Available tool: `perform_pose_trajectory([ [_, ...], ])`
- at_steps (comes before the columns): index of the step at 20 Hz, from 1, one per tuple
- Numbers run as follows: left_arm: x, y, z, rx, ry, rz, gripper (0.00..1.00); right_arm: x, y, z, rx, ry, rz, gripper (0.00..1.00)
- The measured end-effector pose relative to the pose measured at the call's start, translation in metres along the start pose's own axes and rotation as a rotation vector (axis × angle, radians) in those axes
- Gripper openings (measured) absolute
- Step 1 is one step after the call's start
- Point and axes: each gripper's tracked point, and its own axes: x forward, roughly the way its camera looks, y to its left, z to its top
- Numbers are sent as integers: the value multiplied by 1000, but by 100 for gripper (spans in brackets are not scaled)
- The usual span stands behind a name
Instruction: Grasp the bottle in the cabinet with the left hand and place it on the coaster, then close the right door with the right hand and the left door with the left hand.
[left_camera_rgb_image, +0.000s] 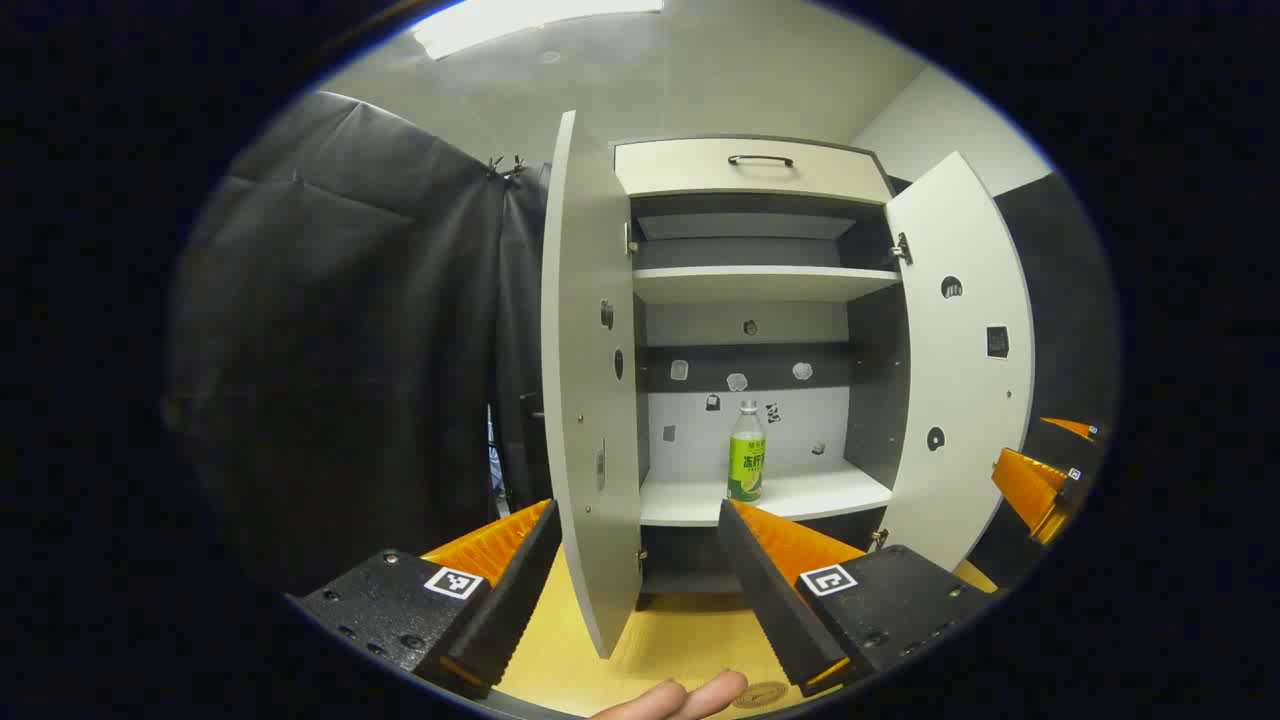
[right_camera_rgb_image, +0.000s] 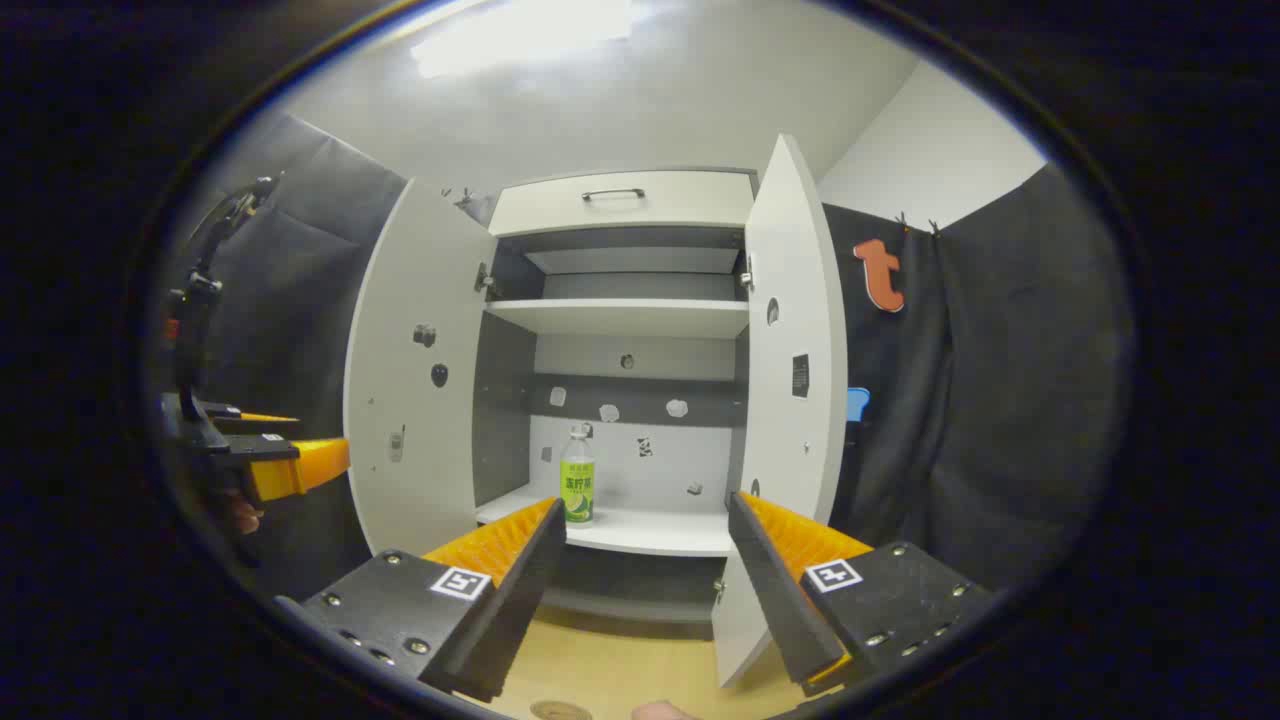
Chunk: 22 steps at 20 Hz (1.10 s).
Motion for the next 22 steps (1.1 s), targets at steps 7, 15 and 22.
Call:
perform_pose_trajectory([
  [7, -2, -13, 18, 26, -34, -66, 99, 9, 4, 6, 73, 10, -6, 98],
  [15, 52, -31, 10, 16, -28, -144, 99, 21, -3, -4, 8, 31, -77, 99],
  [22, 113, -53, -17, -14, 13, -199, 99, 32, 3, -5, 10, 24, -90, 99],
])
